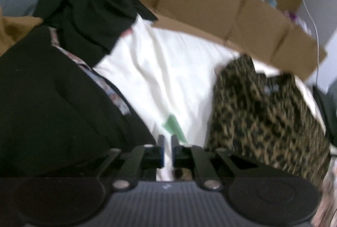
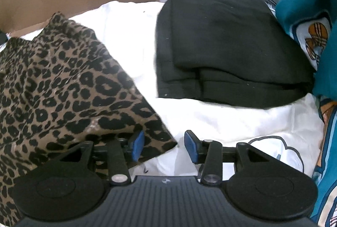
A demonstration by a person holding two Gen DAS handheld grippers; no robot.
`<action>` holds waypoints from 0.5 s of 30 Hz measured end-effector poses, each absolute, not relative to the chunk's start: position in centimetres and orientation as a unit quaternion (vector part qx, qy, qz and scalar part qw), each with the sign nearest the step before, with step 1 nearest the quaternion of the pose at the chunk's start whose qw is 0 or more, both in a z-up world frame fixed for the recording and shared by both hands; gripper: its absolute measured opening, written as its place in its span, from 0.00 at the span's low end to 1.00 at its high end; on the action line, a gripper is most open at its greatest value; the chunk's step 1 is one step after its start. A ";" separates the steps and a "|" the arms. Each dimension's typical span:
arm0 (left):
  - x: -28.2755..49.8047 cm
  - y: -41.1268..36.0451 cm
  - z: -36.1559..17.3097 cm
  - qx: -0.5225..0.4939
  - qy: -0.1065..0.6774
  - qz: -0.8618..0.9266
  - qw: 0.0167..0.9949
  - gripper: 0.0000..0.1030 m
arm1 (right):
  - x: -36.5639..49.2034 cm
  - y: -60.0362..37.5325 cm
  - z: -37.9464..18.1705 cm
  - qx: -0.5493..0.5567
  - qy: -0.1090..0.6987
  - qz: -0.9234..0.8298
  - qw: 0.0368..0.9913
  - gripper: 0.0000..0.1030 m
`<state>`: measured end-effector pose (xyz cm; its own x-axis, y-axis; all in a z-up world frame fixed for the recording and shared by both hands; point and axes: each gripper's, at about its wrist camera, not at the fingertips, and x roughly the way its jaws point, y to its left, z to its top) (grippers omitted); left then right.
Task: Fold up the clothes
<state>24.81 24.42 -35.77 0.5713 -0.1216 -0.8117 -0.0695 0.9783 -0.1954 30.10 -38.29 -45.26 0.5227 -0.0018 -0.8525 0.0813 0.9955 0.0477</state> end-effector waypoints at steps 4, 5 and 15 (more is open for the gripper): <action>24.8 22.8 -36.9 -0.062 0.479 -0.041 0.875 0.36 | 30.4 -39.2 -45.6 0.059 0.487 -0.032 0.871 0.49; 24.7 22.3 -37.1 -0.050 0.480 -0.048 0.874 0.39 | 30.4 -39.3 -45.7 0.060 0.487 -0.031 0.871 0.50; 24.7 18.7 -39.6 0.073 0.508 -0.127 0.849 0.49 | 30.7 -39.1 -46.5 0.036 0.488 -0.023 0.872 0.58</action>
